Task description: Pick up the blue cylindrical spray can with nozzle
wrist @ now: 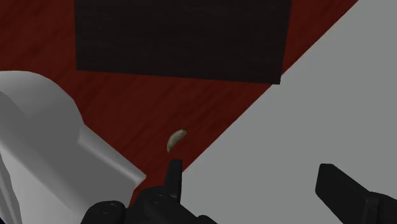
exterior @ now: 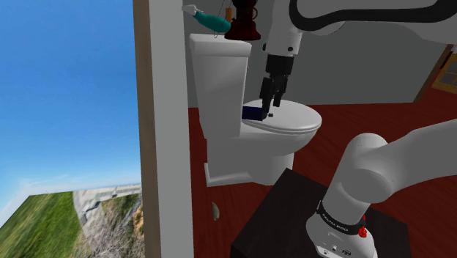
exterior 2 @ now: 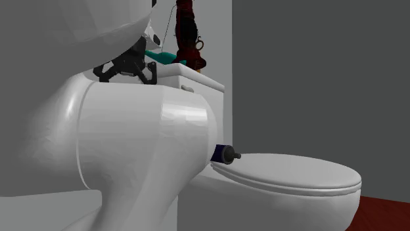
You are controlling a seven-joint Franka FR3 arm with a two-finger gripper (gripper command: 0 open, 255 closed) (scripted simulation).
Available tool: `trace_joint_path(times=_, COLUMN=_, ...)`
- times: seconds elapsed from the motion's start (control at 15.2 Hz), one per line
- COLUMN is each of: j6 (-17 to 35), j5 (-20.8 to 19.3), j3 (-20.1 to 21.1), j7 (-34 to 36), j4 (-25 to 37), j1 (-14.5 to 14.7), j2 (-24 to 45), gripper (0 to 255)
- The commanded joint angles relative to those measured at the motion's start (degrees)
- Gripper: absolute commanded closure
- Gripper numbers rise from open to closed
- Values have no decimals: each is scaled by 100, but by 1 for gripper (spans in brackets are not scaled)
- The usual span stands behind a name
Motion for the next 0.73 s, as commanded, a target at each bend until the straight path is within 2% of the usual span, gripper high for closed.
trace_joint_path(times=0.0, j6=0, j5=0, j3=0, j7=0, j4=0, j1=0, j2=0, gripper=0)
trace_joint_path(times=0.33, j6=665, j5=-495, j3=-644, j7=-941, j4=-532, j1=-165, j2=-129, gripper=0)
trace_joint_path(times=0.66, j6=1433, j5=-947, j3=-1359, j7=-1884, j4=-841, j1=-319, j2=37, gripper=0)
